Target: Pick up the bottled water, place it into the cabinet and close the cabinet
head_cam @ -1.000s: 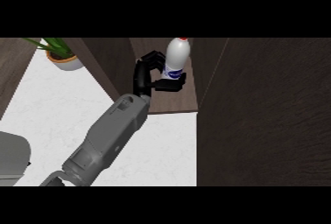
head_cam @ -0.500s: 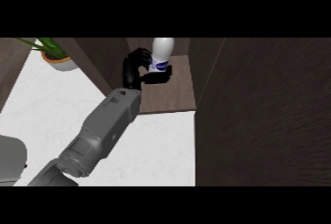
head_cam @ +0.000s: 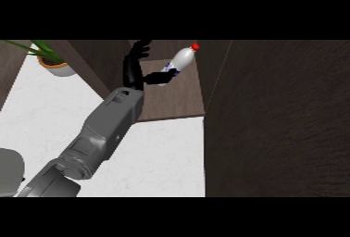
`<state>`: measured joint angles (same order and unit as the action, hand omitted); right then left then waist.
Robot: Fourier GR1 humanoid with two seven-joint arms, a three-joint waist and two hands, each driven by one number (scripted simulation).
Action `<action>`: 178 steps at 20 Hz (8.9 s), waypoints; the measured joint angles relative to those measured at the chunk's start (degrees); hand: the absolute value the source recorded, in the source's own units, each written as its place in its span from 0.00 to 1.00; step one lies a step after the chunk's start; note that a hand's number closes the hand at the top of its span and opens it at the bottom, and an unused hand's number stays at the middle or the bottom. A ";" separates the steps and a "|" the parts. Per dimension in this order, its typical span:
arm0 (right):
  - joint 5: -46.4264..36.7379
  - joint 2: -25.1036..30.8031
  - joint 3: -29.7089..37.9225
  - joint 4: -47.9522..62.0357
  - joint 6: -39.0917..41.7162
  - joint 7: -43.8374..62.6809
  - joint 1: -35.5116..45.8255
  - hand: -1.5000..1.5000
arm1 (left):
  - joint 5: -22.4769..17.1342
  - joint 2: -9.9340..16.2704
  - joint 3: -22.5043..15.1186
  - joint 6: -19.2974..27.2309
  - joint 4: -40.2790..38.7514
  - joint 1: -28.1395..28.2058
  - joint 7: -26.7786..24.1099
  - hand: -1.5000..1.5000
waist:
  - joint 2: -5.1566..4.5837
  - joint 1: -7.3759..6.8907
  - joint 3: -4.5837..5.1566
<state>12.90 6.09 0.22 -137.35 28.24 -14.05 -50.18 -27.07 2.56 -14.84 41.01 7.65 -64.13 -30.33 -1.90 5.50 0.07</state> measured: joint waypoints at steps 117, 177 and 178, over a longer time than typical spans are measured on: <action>-11.25 15.87 -31.49 -5.07 3.42 13.50 18.80 1.00 | -26.96 40.59 1.72 -48.25 103.44 85.35 -1.02 0.00 | 0.31 -19.60 1.36; -1.27 -4.55 -23.39 40.73 -9.61 48.33 84.29 1.00 | -31.90 43.67 8.48 -56.14 96.29 85.14 -0.73 0.00 | -0.18 -18.50 0.48; -1.84 -4.87 -22.64 42.97 -11.43 48.10 86.65 1.00 | -31.91 43.57 8.58 -56.41 95.94 85.28 -0.91 0.00 | -0.13 -18.20 0.46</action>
<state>11.06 1.22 -22.42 -94.38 16.81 34.05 36.47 -58.98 46.12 -6.26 -15.40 103.58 21.16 -31.24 -2.03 -12.71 0.53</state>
